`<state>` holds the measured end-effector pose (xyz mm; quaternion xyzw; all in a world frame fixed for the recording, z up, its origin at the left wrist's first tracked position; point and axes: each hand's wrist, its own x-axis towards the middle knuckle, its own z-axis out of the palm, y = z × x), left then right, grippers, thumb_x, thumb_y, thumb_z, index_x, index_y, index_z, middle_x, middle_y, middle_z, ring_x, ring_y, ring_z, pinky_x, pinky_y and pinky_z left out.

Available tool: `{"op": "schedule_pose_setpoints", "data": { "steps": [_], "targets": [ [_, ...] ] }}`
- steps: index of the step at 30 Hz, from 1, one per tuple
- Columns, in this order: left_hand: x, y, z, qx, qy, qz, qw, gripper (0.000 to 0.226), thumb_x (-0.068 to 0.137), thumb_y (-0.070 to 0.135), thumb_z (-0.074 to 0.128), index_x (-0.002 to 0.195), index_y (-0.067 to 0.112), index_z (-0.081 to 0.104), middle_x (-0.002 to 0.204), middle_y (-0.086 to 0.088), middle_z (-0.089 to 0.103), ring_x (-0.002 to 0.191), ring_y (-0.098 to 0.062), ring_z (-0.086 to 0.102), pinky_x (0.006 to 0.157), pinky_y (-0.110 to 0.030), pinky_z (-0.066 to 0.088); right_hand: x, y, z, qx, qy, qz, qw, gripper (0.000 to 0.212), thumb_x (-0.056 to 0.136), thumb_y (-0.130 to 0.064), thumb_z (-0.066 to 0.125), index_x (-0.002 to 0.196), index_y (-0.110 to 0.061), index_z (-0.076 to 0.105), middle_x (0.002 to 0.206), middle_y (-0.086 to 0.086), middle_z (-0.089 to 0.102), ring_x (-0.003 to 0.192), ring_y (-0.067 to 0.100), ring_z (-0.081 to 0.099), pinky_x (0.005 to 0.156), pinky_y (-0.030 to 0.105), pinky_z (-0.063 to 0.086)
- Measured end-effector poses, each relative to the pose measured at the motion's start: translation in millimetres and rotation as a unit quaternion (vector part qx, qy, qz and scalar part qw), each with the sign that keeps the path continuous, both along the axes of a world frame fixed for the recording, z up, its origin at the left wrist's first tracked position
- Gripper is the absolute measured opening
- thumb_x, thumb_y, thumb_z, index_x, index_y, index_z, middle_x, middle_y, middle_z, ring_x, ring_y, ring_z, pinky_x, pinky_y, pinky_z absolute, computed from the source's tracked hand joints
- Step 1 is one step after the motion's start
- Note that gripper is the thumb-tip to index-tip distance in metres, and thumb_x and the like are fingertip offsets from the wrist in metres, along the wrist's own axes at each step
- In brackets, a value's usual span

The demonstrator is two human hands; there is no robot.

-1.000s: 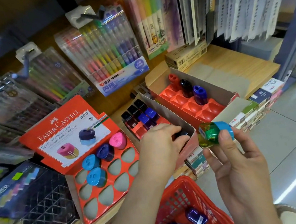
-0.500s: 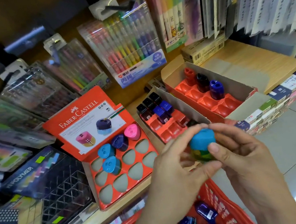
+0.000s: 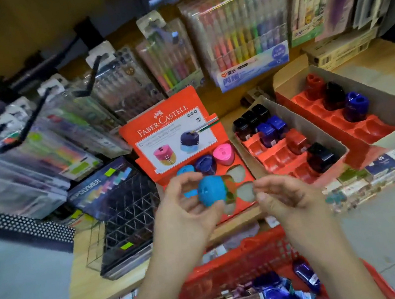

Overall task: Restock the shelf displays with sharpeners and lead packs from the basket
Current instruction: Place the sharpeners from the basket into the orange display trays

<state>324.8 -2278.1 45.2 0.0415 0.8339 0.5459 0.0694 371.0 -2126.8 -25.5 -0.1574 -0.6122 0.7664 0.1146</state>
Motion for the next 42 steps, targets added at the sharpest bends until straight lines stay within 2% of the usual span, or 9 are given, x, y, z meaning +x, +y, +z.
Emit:
{"op": "schedule_pose_setpoints", "data": {
  "steps": [3, 6, 8, 13, 25, 31, 36, 39, 42],
  "targets": [
    [-43, -44, -11, -0.129, 0.064, 0.067, 0.987, 0.042, 0.072, 0.002, 0.079, 0.098, 0.029, 0.061, 0.1, 0.011, 0.068, 0.092, -0.006, 0.068, 0.085, -0.026, 0.055, -7, -15, -16, 0.185, -0.026, 0.021, 0.982, 0.022, 0.089, -0.01, 0.066, 0.094, -0.032, 0.069, 0.099, -0.016, 0.069, 0.093, -0.001, 0.063, 0.079, 0.021, 0.05],
    [-78, -68, -25, -0.323, 0.12, 0.065, 0.936, 0.048, 0.068, 0.018, 0.083, 0.113, 0.023, 0.064, 0.109, 0.004, 0.066, 0.1, -0.016, 0.062, 0.091, -0.033, 0.05, -12, -25, -35, 0.361, -0.016, 0.036, 0.932, 0.029, 0.085, -0.008, 0.069, 0.107, -0.026, 0.07, 0.109, -0.012, 0.062, 0.104, 0.016, 0.058, 0.088, 0.034, 0.049],
    [-90, -72, -35, -0.363, 0.129, 0.045, 0.922, 0.053, 0.07, 0.02, 0.082, 0.119, 0.018, 0.063, 0.116, -0.001, 0.062, 0.105, -0.02, 0.058, 0.095, -0.036, 0.046, -15, -29, -46, 0.418, -0.027, 0.043, 0.907, 0.035, 0.08, -0.005, 0.071, 0.11, -0.024, 0.07, 0.115, -0.009, 0.06, 0.108, 0.021, 0.051, 0.092, 0.04, 0.049],
    [-103, -75, -53, -0.431, 0.14, 0.024, 0.891, 0.051, 0.074, 0.029, 0.078, 0.122, 0.022, 0.06, 0.123, 0.002, 0.059, 0.116, -0.02, 0.05, 0.098, -0.038, 0.041, -18, -31, -59, 0.497, -0.027, 0.039, 0.866, 0.039, 0.071, -0.004, 0.08, 0.104, -0.023, 0.073, 0.118, -0.001, 0.065, 0.103, 0.016, 0.035, 0.084, 0.033, 0.042],
    [-103, -69, -50, -0.571, 0.129, -0.02, 0.811, 0.031, 0.091, 0.034, 0.055, 0.12, 0.031, 0.061, 0.121, 0.006, 0.06, 0.116, -0.02, 0.043, 0.089, -0.038, 0.033, -22, -31, -64, 0.53, -0.016, 0.044, 0.846, 0.038, 0.07, -0.001, 0.078, 0.105, -0.017, 0.074, 0.113, -0.001, 0.067, 0.11, 0.02, 0.042, 0.088, 0.029, 0.039],
    [-53, -74, -39, -0.375, 0.207, -0.003, 0.904, 0.027, 0.088, 0.013, 0.054, 0.11, 0.021, 0.068, 0.109, 0.003, 0.068, 0.102, -0.019, 0.056, 0.087, -0.032, 0.045, -13, -19, -42, 0.498, -0.015, 0.077, 0.863, 0.043, 0.079, 0.001, 0.067, 0.119, -0.015, 0.068, 0.126, 0.002, 0.061, 0.115, 0.022, 0.056, 0.097, 0.029, 0.042],
    [27, -79, -55, -0.2, 0.16, -0.028, 0.966, 0.019, 0.086, 0.013, 0.062, 0.092, 0.026, 0.074, 0.063, 0.025, 0.057, 0.066, 0.006, 0.052, 0.064, -0.012, 0.042, -3, -12, -13, 0.448, -0.025, 0.126, 0.885, 0.023, 0.083, -0.005, 0.065, 0.097, -0.021, 0.073, 0.076, -0.01, 0.063, 0.063, 0.003, 0.056, 0.067, 0.019, 0.046],
    [62, -78, -89, -0.241, 0.094, -0.095, 0.961, 0.019, 0.087, 0.017, 0.059, 0.096, 0.028, 0.072, 0.058, 0.013, 0.06, 0.059, -0.006, 0.057, 0.061, -0.023, 0.042, 7, -13, -5, 0.469, -0.066, 0.224, 0.852, 0.012, 0.083, -0.009, 0.068, 0.086, -0.02, 0.073, 0.069, -0.007, 0.064, 0.061, 0.002, 0.055, 0.061, 0.01, 0.038],
    [93, -82, -136, -0.315, 0.002, -0.202, 0.927, 0.023, 0.088, 0.021, 0.055, 0.103, 0.027, 0.071, 0.086, 0.001, 0.073, 0.082, -0.019, 0.065, 0.072, -0.027, 0.044, 25, -16, -12, 0.519, -0.136, 0.336, 0.775, 0.01, 0.085, -0.015, 0.066, 0.089, -0.015, 0.075, 0.077, -0.005, 0.068, 0.079, 0.015, 0.062, 0.068, 0.014, 0.041]
  ]
}}
